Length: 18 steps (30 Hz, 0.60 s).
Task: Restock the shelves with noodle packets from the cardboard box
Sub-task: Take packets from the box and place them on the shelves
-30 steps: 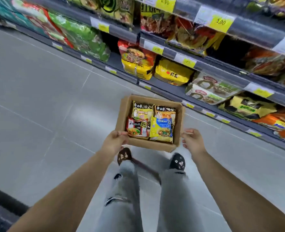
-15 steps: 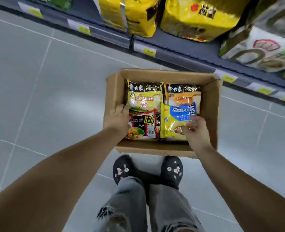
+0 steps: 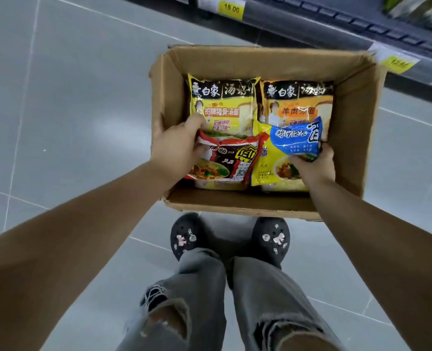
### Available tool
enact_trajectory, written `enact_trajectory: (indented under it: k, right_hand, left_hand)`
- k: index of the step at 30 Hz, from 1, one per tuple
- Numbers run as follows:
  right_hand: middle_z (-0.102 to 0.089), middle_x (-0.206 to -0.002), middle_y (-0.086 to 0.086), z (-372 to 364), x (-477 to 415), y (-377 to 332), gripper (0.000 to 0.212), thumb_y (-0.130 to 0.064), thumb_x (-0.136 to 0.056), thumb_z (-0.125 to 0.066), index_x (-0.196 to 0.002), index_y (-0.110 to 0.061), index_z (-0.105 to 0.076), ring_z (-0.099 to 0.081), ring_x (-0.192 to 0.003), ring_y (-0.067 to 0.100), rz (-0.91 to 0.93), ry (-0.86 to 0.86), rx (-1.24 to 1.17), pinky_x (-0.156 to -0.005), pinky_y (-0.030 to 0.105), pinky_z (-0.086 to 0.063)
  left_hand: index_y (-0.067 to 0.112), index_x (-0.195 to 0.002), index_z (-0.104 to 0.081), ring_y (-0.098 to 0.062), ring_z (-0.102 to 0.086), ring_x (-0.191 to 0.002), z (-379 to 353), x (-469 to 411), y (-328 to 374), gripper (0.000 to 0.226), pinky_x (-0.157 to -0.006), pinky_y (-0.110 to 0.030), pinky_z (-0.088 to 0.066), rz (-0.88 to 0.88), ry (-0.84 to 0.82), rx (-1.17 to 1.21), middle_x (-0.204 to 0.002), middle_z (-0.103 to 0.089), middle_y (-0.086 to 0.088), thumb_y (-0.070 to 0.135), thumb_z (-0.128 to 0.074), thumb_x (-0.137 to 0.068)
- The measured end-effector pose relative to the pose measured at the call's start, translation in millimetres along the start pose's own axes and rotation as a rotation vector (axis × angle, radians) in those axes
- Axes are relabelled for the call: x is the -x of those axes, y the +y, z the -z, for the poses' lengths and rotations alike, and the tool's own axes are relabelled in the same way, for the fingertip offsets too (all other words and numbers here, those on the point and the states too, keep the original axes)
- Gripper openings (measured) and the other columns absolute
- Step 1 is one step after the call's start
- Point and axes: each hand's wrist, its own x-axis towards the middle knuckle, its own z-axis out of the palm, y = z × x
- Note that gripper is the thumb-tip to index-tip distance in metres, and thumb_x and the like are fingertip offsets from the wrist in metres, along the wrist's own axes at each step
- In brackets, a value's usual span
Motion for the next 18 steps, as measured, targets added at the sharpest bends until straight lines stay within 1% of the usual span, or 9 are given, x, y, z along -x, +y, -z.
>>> enact_trajectory:
  k: [2,3,4,6,8,10,12,16,18]
  right_hand:
    - [-0.043,-0.138,0.011,-3,-3,-2,0.087,-0.044,-0.07,-0.077,-0.139,-0.017,-0.031,-0.043,-0.127,0.034,-0.033,0.008,0.022,-0.103,0.048,-0.039]
    - [-0.042,-0.138,0.012,-3,-4,-2,0.088,-0.044,-0.068,-0.078,-0.138,-0.015,-0.034,-0.043,-0.127,0.034,-0.072,0.006,0.025,-0.102,0.047,-0.04]
    - [-0.043,-0.138,0.012,-4,-5,-1,0.088,-0.045,-0.066,-0.08,-0.136,-0.014,-0.038,-0.045,-0.125,0.033,-0.111,-0.002,0.021,-0.101,0.045,-0.042]
    - [-0.052,-0.131,0.008,-2,-4,5,0.083,-0.048,-0.059,-0.082,-0.128,-0.015,-0.05,-0.054,-0.113,0.029,-0.153,-0.028,-0.04,-0.092,0.04,-0.048]
    - [-0.061,-0.117,-0.003,4,0,12,0.068,-0.043,-0.063,-0.082,-0.121,-0.015,-0.057,-0.059,-0.101,0.021,-0.119,-0.024,-0.111,-0.082,0.031,-0.047]
    - [-0.058,-0.104,-0.006,15,9,15,0.055,-0.033,-0.073,-0.079,-0.119,-0.013,-0.055,-0.055,-0.095,0.016,-0.058,-0.023,-0.129,-0.079,0.029,-0.044]
    - [-0.058,-0.101,-0.005,30,25,12,0.05,-0.031,-0.075,-0.078,-0.114,-0.012,-0.055,-0.056,-0.093,0.015,0.002,-0.042,-0.128,-0.077,0.03,-0.047]
    - [-0.068,-0.098,-0.001,76,80,-7,0.046,-0.036,-0.07,-0.078,-0.104,-0.014,-0.057,-0.064,-0.088,0.018,0.022,0.003,-0.204,-0.074,0.033,-0.053]
    - [-0.066,-0.093,-0.001,106,118,-21,0.039,-0.035,-0.07,-0.078,-0.097,-0.017,-0.057,-0.064,-0.086,0.02,0.014,0.058,-0.292,-0.077,0.035,-0.053]
  left_hand:
    - [0.024,-0.124,-0.039,-0.017,-0.06,-0.105,-2,3,11,0.043,-0.107,-0.033,-0.037,0.107,0.047,0.246,-0.106,-0.065,0.009,0.026,-0.063,-0.088]
    - [0.022,-0.127,-0.037,-0.012,-0.059,-0.102,-3,4,18,0.049,-0.092,-0.019,-0.047,0.21,0.06,0.399,-0.108,-0.062,0.011,0.026,-0.065,-0.087]
    - [0.019,-0.128,-0.039,-0.008,-0.058,-0.098,-7,2,23,0.051,-0.076,-0.008,-0.046,0.349,0.061,0.537,-0.108,-0.06,0.01,0.029,-0.067,-0.087]
    - [0.014,-0.127,-0.042,-0.014,-0.059,-0.103,-19,-3,31,0.054,-0.07,-0.014,-0.046,0.657,0.029,0.741,-0.115,-0.06,0.002,0.041,-0.064,-0.086]
    - [0.013,-0.126,-0.036,-0.023,-0.055,-0.111,-31,-4,34,0.062,-0.085,-0.033,-0.047,0.848,-0.118,0.759,-0.121,-0.055,-0.004,0.048,-0.064,-0.083]
    - [0.016,-0.119,-0.026,-0.02,-0.05,-0.106,-32,3,38,0.07,-0.093,-0.038,-0.046,0.899,-0.244,0.733,-0.112,-0.05,-0.002,0.038,-0.076,-0.076]
    - [0.017,-0.117,-0.025,-0.018,-0.049,-0.102,-23,13,44,0.074,-0.09,-0.037,-0.047,0.877,-0.278,0.744,-0.108,-0.048,0.0,0.023,-0.082,-0.07]
    - [0.013,-0.125,-0.035,-0.014,-0.055,-0.099,38,39,75,0.075,-0.073,-0.028,-0.046,0.795,-0.158,0.723,-0.108,-0.054,0.005,0.02,-0.083,-0.067]
    - [0.018,-0.122,-0.043,-0.018,-0.062,-0.102,80,54,97,0.079,-0.077,-0.031,-0.052,0.747,-0.092,0.754,-0.111,-0.062,0.004,0.024,-0.087,-0.057]
